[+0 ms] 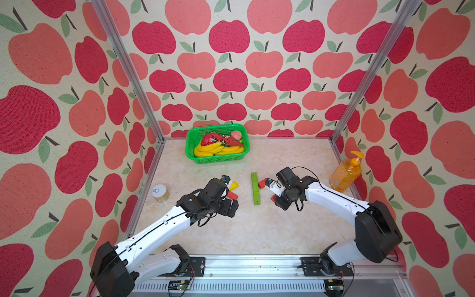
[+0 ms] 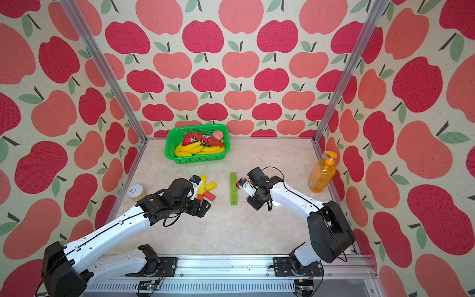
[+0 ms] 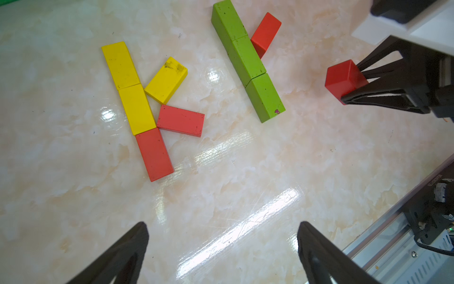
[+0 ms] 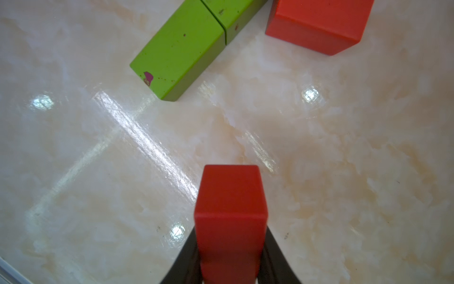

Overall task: Assemble the letter k with building blocks
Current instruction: Pick up the building block from the center of the board, then assemble the building block at the center of the board.

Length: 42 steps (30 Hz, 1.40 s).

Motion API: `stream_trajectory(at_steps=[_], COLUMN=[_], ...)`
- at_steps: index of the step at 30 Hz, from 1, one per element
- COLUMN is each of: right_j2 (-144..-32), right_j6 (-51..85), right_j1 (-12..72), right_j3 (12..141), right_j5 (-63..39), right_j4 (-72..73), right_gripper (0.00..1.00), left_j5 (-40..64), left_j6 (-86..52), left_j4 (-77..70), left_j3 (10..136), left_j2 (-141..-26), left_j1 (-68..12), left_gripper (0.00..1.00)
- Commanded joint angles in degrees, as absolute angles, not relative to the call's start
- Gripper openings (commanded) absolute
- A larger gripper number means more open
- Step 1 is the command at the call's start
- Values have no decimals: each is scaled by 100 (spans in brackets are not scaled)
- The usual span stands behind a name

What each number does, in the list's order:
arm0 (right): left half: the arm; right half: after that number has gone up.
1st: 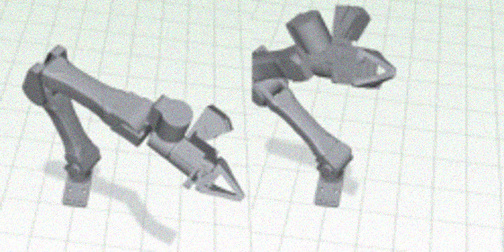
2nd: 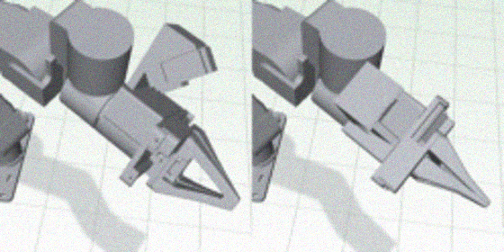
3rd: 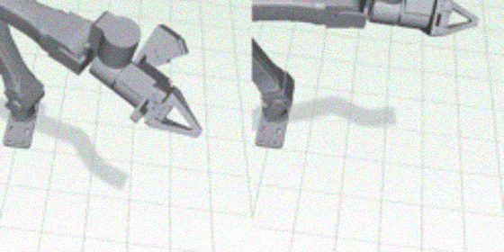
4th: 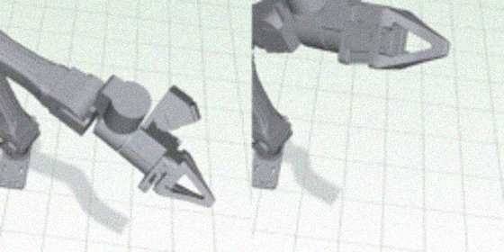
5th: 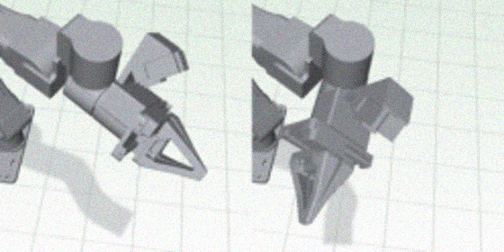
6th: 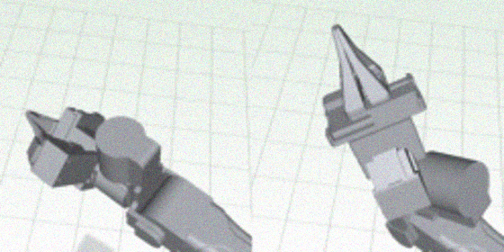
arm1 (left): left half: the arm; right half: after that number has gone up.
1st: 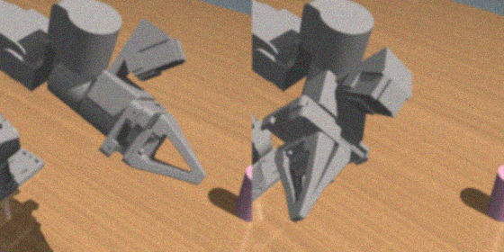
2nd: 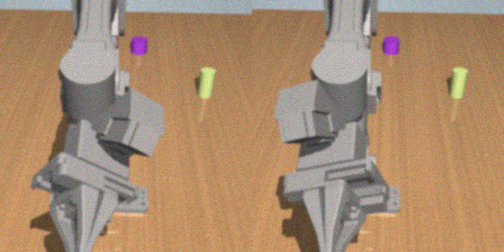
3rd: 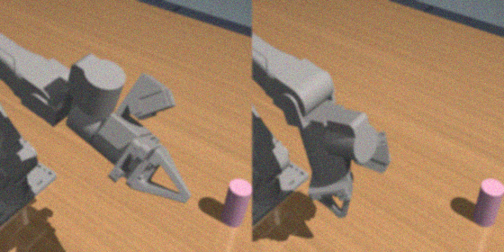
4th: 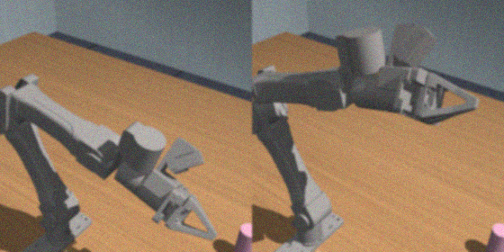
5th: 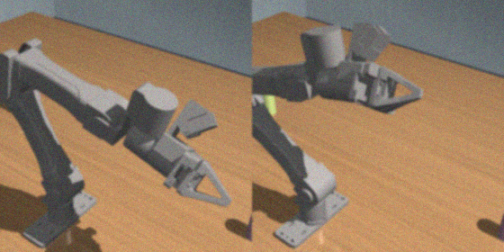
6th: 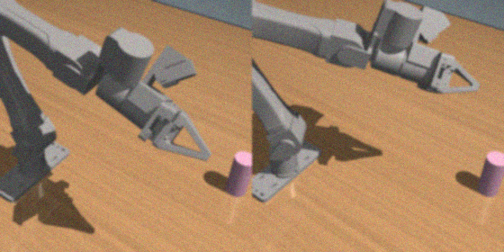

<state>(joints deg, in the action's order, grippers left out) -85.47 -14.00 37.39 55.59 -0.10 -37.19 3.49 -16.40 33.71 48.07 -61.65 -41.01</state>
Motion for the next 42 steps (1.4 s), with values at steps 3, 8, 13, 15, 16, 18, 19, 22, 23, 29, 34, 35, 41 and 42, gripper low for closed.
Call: stream_trajectory(at_steps=[3, 8, 13, 15, 16, 18, 19, 22, 23, 29, 34, 35, 41, 42], right_j2=[-8782, -9010, -9321, -9460, -9519, -9680, -9746, -10014, -10119, -10510, -10676, -10694, -10818, -10835], right_j6=[-1458, -1689, -1959, -2081, -2125, -2220, -2268, -2468, -2502, -2519, -2476, -2473, -2470, -2466], right_j1=[3745, 3736, 3743, 3743, 3741, 3739, 3736, 3714, 3705, 3700, 3700, 3700, 3693, 3691], right_j3=[5785, 5774, 5883, 5939, 5965, 6031, 6067, 6237, 6330, 6700, 6787, 6791, 6851, 6872], right_j5=[-252, -246, -135, -111, -92, -5, -7, 70, 96, 44, 267, 230, 264, 234], right_j4=[-3630, -3447, -3330, -3302, -3278, -3226, -3213, -3232, -3290, -3372, -3381, -3370, -3364, -3376], right_gripper=[9, 8, 8, 8, 8, 8, 8, 8, 8, 8, 8, 9, 9, 10], left_j5=[1240, 1534, 1657, 1661, 1653, 1615, 1611, 1613, 1592, 1556, 1521, 1525, 1562, 1564], left_j6=[-1282, -1325, -1325, -1312, -1294, -1308, -1306, -1277, -1283, -1271, -1253, -1257, -1256, -1256], left_j4=[3256, 2846, 2428, 2409, 2416, 2416, 2432, 2414, 2391, 2381, 2276, 2268, 2329, 2329], left_j3=[5009, 4782, 4548, 4543, 4536, 4508, 4509, 4483, 4466, 4430, 4360, 4359, 4427, 4422], left_j2=[-6205, -6540, -6728, -6772, -6776, -6761, -6759, -6726, -6724, -6818, -6846, -6862, -6952, -6946], left_j1=[-3488, -3279, -3200, -3199, -3188, -3179, -3177, -3174, -3173, -3142, -3136, -3127, -3099, -3105], left_gripper=[98, 98, 98, 98, 98, 98, 98, 98, 98, 98, 98, 98, 98, 98])
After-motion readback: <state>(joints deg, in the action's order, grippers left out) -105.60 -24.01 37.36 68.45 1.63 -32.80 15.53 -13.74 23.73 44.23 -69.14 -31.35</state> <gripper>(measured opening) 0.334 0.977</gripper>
